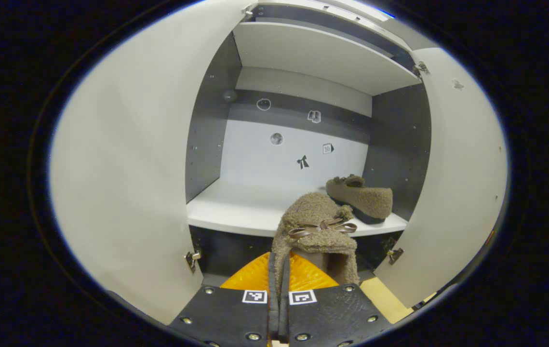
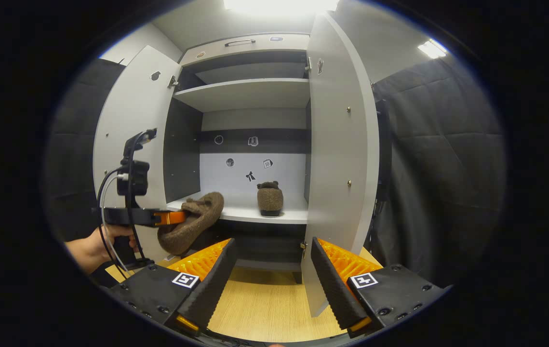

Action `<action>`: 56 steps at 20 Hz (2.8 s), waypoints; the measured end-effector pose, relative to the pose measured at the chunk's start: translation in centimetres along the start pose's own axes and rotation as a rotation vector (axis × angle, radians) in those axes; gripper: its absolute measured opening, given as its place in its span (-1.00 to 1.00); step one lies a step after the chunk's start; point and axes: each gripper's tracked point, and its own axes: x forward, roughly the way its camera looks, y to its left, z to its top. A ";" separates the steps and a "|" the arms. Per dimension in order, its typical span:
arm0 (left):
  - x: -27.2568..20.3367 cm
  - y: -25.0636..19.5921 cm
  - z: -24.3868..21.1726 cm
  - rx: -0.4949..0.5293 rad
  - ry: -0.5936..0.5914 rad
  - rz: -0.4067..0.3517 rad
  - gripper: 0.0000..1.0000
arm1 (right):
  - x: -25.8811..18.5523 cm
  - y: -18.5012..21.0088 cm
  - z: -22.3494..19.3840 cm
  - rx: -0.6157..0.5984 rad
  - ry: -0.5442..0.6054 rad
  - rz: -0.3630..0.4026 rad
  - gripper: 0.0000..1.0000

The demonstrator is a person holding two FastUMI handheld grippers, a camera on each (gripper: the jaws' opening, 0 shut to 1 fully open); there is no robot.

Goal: Grab one shoe with the right hand and put it into the shoe cabinet, grab the other shoe with the left hand and put it into the shoe cabinet; then close the right door with the right hand and the left door with the left hand.

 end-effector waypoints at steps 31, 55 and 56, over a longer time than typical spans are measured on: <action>11.8 0.3 12.3 0.086 -0.140 0.062 0.97 | 4.6 2.5 0.0 0.040 -0.001 0.101 0.94; -19.4 -0.1 8.8 0.132 -0.287 0.011 0.87 | -6.6 -1.0 5.1 0.017 -0.134 0.022 0.96; -20.1 -0.2 8.5 0.130 -0.283 0.001 0.97 | -6.8 -1.7 5.3 0.014 -0.136 0.007 0.94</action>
